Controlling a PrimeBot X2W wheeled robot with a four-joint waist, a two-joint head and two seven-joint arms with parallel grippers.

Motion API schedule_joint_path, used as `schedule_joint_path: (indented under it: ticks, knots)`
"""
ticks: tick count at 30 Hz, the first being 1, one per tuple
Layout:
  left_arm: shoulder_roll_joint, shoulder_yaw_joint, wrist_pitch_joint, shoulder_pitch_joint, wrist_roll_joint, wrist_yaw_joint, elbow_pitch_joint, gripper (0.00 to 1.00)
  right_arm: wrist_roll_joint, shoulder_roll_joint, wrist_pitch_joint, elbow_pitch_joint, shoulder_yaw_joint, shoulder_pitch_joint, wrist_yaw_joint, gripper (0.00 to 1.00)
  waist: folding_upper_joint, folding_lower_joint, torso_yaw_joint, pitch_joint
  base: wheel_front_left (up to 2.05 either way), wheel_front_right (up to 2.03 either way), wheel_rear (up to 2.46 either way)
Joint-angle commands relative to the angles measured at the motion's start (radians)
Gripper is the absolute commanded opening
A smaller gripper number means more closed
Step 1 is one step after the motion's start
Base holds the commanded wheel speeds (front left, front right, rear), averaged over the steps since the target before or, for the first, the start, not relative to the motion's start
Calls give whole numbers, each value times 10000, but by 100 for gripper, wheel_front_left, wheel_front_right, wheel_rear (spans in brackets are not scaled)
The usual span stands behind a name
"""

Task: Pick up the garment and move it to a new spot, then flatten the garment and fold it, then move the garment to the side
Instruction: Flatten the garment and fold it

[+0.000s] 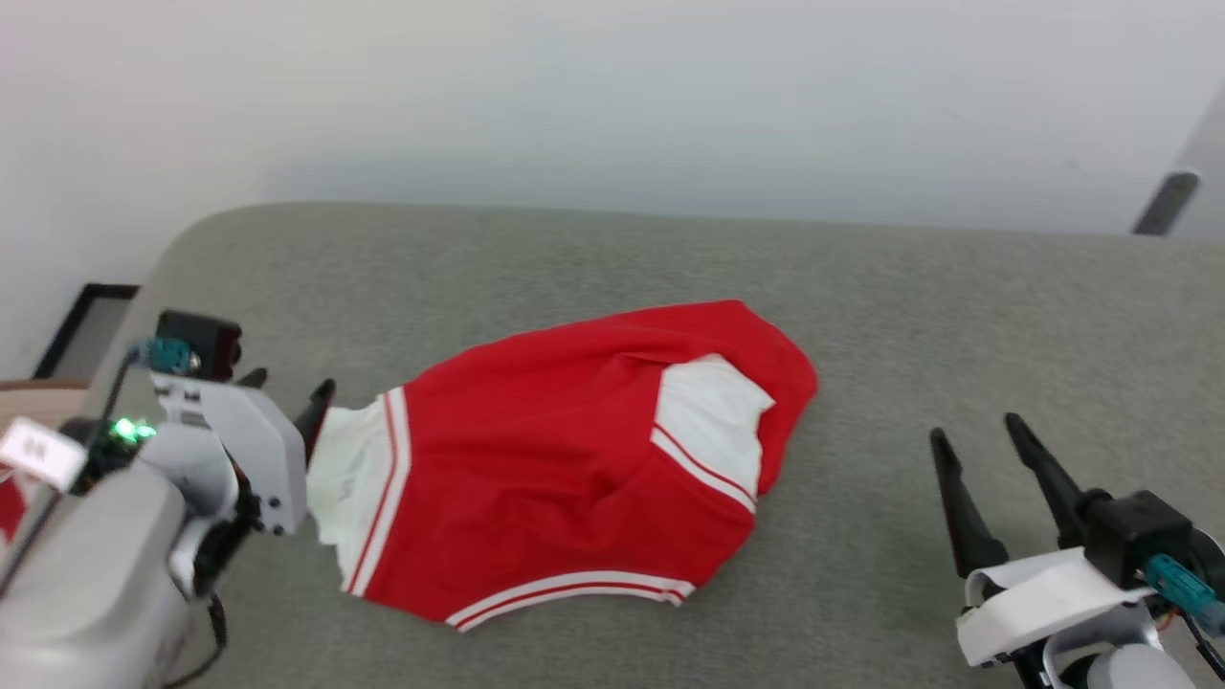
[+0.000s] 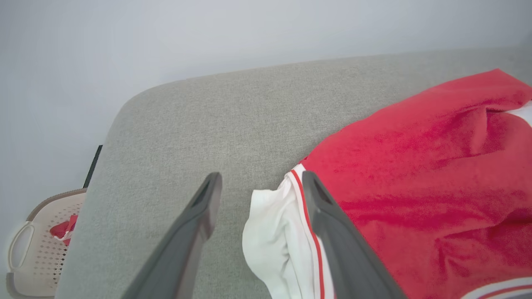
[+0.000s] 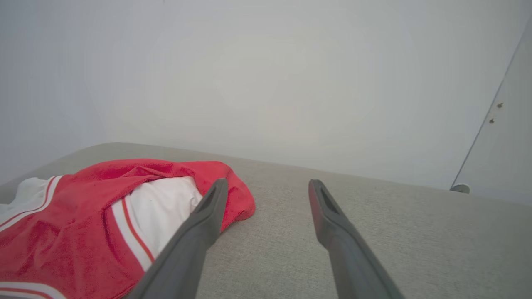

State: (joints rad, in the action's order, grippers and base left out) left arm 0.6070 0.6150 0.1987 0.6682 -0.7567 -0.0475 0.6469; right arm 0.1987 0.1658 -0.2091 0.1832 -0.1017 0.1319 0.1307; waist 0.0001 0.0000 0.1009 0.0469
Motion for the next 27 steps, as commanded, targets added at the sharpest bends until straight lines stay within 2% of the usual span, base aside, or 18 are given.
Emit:
schedule_joint_path:
  ticks: [1, 10, 16, 21, 27]
  knots:
    - [-21, -71, -347, -291, -19, 87, -182, 100, 98, 86, 60, 15, -148, 135, -1, 100, -1, 0, 658, -356, 0, 0, 0]
    - [-460, -937, -3821, -1993, 39, 1353, -1749, 100, 751, 548, 1239, 461, -1149, 1030, -1, 100, -1, 0, 1627, -98, 0, 0, 0]
    - [-869, -1724, -4598, -2954, 147, 1930, -2739, 100, 839, 854, 2268, 915, -1445, 1671, -1, 100, -1, 0, 2128, 248, 0, 0, 0]
    - [-1493, -2773, -4639, -3814, 586, 2067, -3870, 100, 715, 1020, 3014, 1328, -1456, 2071, -1, 100, -1, 0, 2436, 544, 0, 0, 0]
    - [-2548, -4183, -4626, -4868, 1490, 1669, -4921, 100, 640, 1066, 3630, 1652, -1518, 2331, -1, 100, -1, 0, 2691, 791, 0, 0, 0]
